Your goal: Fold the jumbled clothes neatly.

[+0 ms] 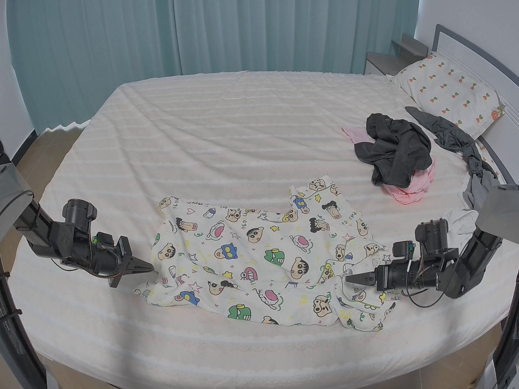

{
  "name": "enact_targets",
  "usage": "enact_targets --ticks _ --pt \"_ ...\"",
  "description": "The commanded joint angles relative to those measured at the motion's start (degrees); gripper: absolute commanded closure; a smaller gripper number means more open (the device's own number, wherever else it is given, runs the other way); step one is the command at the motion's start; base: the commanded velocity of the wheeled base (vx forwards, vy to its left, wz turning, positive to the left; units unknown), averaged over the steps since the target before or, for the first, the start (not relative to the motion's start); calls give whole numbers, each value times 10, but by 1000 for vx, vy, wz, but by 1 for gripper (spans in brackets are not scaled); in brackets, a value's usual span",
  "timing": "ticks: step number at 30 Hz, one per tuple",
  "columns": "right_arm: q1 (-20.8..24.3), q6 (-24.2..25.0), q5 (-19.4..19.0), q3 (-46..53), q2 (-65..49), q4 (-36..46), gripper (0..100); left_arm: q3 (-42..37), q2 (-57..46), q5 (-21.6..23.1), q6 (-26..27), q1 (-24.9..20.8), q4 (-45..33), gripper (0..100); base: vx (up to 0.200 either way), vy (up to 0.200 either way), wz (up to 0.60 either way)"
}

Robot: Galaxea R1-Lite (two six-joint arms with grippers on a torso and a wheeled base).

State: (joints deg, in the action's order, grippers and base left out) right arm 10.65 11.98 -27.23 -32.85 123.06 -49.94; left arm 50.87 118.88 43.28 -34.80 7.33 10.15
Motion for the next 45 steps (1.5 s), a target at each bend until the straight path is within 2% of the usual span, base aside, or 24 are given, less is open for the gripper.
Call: enact_targets --ticks 1,2,5,12,37,38,45 --pt "-6 -137 -16 -241 -31 314 0 -31 -4 40 61 20 1 100 0 0 0" --pt "-10 -153 -34 -266 -25 352 0 -31 -4 39 63 20 0 100 0 0 0" --pt "-13 -159 -56 -288 -16 377 0 -31 -4 39 63 21 0 100 0 0 0" --pt "-14 -181 -70 -312 27 403 0 -32 -4 39 64 20 0 100 0 0 0" --pt "21 -182 -70 -295 80 405 0 -34 -4 38 65 20 0 100 0 0 0" --pt "20 -181 -70 -295 80 405 100 -34 -4 38 65 20 0 100 0 0 0" --pt "16 -177 -99 -293 63 405 100 -34 -3 38 65 20 1 100 0 0 0"
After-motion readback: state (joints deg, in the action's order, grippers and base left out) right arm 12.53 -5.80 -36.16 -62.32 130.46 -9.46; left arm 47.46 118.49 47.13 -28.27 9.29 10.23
